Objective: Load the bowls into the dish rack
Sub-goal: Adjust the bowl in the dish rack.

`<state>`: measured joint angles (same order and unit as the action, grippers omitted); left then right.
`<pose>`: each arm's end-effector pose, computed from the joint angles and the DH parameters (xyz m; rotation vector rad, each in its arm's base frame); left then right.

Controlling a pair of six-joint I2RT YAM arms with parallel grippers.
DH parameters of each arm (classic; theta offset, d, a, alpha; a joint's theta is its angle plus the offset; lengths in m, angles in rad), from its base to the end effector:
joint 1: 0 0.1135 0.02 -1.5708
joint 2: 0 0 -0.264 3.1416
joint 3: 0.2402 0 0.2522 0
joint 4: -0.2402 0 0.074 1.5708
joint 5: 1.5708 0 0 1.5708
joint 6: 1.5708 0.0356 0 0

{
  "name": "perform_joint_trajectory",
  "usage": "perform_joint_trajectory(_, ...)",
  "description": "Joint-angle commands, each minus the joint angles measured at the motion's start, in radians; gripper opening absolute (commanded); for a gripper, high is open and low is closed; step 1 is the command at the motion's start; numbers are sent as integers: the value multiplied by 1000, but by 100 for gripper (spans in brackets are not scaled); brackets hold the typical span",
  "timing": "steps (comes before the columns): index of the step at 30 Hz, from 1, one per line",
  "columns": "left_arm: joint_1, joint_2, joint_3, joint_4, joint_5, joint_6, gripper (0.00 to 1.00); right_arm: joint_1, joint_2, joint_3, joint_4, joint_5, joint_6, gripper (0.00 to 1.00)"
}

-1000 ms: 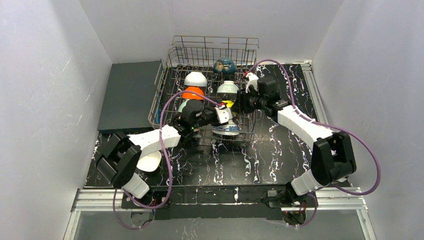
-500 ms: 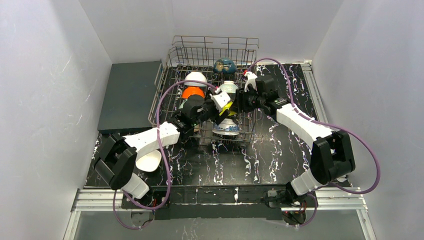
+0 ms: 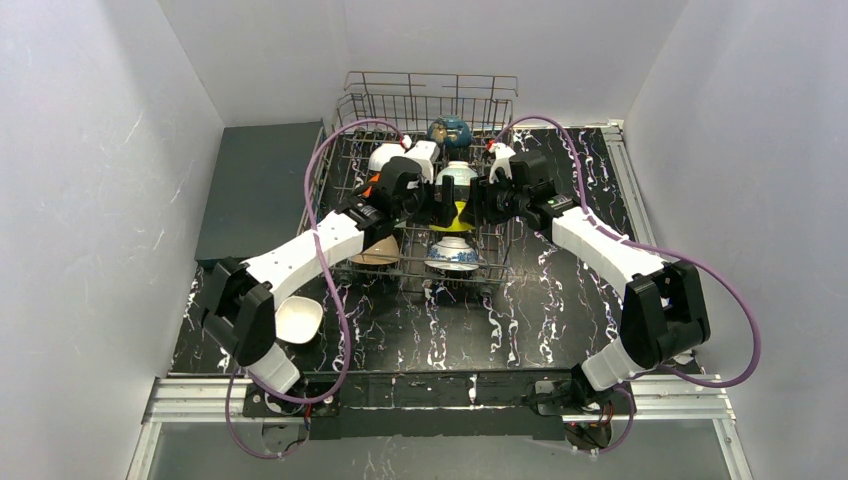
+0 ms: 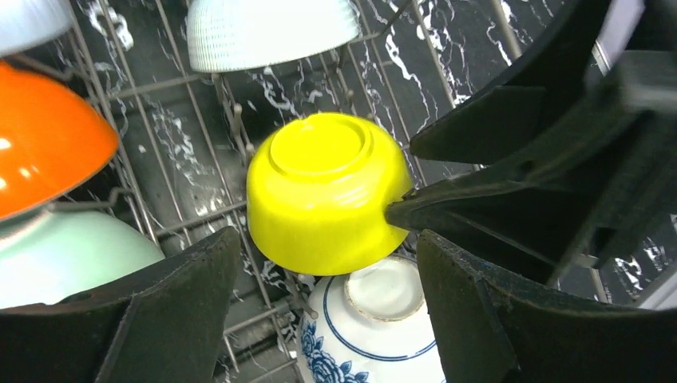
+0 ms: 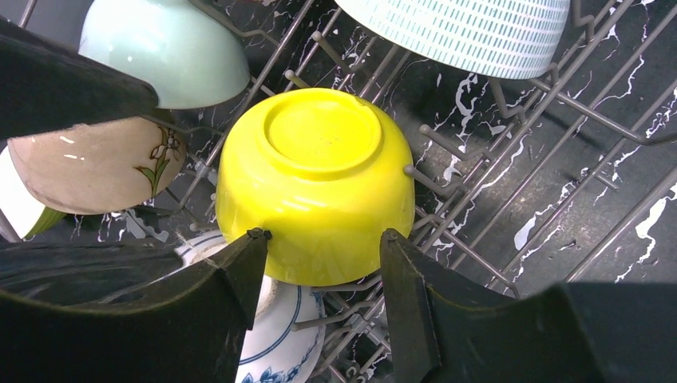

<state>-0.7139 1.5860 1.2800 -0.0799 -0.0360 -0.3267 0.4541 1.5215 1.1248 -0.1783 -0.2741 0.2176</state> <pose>0.2859 -0.2460 0.3196 0.3634 1.9802 -0.6422 0.3076 0.1609 0.2790 -0.4222 2.1598 0.6789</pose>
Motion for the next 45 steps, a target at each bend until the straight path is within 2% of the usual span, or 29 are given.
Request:
perform_joint_trajectory(1,10,43,24,-102,90,-147,79,2,-21,2,20,36,6,62)
perform_joint_trajectory(8,11,115,74,-95,142,-147,68,2,-52,-7,29,48,23,63)
perform_joint_trajectory(13,11,147,107,-72,120,-140,62,0,-68,-8,26,70,26,61)
perform_joint_trajectory(25,21,244,233,-120,100,-97,59,1,-60,3,-3,99,12,59)
perform_joint_trajectory(32,21,133,211,-172,17,-15,71,1,-108,9,-32,106,-5,62)
perform_joint_trajectory(37,28,-14,166,-295,-65,54,80,-3,-163,-1,-48,84,-8,65)
perform_joint_trajectory(45,96,-310,4,-492,-196,32,87,-18,-242,-61,-51,0,18,68)
